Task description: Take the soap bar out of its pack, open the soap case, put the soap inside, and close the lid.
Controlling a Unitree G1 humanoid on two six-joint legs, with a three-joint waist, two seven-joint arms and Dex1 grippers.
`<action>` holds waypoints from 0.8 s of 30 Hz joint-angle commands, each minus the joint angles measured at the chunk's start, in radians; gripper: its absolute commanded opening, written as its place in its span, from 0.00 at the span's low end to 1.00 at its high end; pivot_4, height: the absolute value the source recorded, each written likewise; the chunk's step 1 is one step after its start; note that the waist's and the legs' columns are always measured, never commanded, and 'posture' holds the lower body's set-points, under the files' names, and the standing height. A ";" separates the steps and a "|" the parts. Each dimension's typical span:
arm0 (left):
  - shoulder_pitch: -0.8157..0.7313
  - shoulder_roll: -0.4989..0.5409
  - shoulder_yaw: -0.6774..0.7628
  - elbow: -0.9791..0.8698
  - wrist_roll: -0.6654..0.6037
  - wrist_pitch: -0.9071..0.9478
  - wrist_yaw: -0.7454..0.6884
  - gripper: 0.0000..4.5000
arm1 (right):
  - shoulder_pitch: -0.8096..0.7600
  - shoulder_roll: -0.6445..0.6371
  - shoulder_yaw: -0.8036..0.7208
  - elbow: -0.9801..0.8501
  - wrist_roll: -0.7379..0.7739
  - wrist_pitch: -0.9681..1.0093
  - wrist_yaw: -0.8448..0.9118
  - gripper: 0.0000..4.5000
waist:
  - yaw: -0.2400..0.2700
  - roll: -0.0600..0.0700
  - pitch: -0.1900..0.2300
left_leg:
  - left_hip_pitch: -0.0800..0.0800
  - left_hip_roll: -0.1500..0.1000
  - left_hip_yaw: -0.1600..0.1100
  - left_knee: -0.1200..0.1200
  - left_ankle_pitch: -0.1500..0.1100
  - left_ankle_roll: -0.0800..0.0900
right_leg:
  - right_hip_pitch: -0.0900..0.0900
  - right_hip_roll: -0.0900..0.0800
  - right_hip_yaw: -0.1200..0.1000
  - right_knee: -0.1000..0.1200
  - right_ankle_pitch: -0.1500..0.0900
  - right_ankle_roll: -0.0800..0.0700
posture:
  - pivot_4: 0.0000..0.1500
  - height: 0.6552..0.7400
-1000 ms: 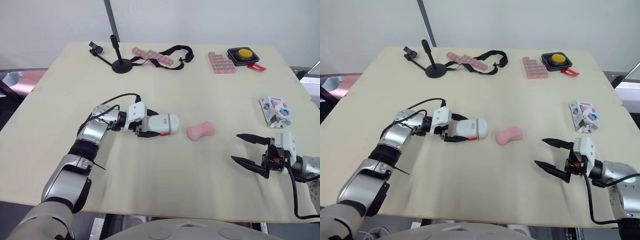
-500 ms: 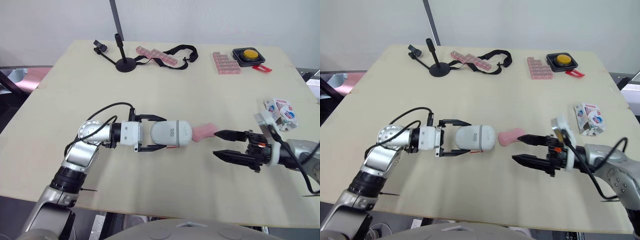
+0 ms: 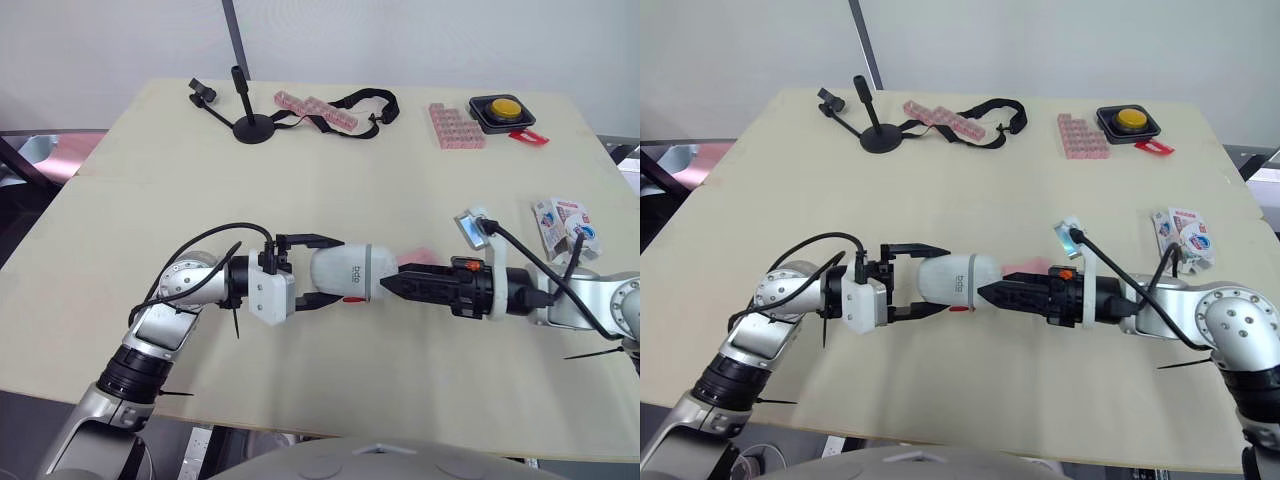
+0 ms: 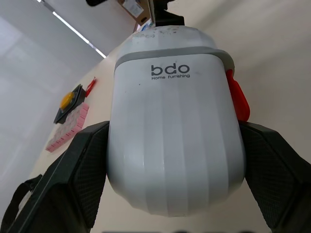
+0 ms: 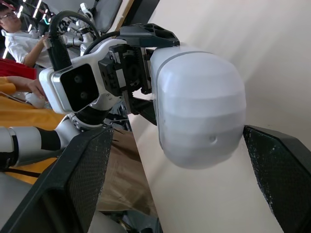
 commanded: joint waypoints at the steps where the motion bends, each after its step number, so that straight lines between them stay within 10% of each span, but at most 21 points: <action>1: -0.009 0.013 -0.004 -0.005 -0.004 -0.038 0.021 0.77 | -0.016 0.003 -0.001 -0.003 0.040 -0.014 -0.026 1.00 | 0.002 0.000 0.000 | 0.000 0.000 0.000 0.000 0.000 0.000 | 0.000 0.000 0.000 0.000 0.000 0.000 | 1.00 0.99; 24: -0.050 0.003 -0.027 0.018 -0.016 -0.009 0.054 0.77 | -0.019 0.047 0.005 -0.012 -0.013 -0.017 -0.028 1.00 | 0.003 0.000 0.000 | -0.001 0.000 0.000 0.002 0.000 0.000 | -0.001 0.000 0.000 0.003 0.000 0.000 | 1.00 0.99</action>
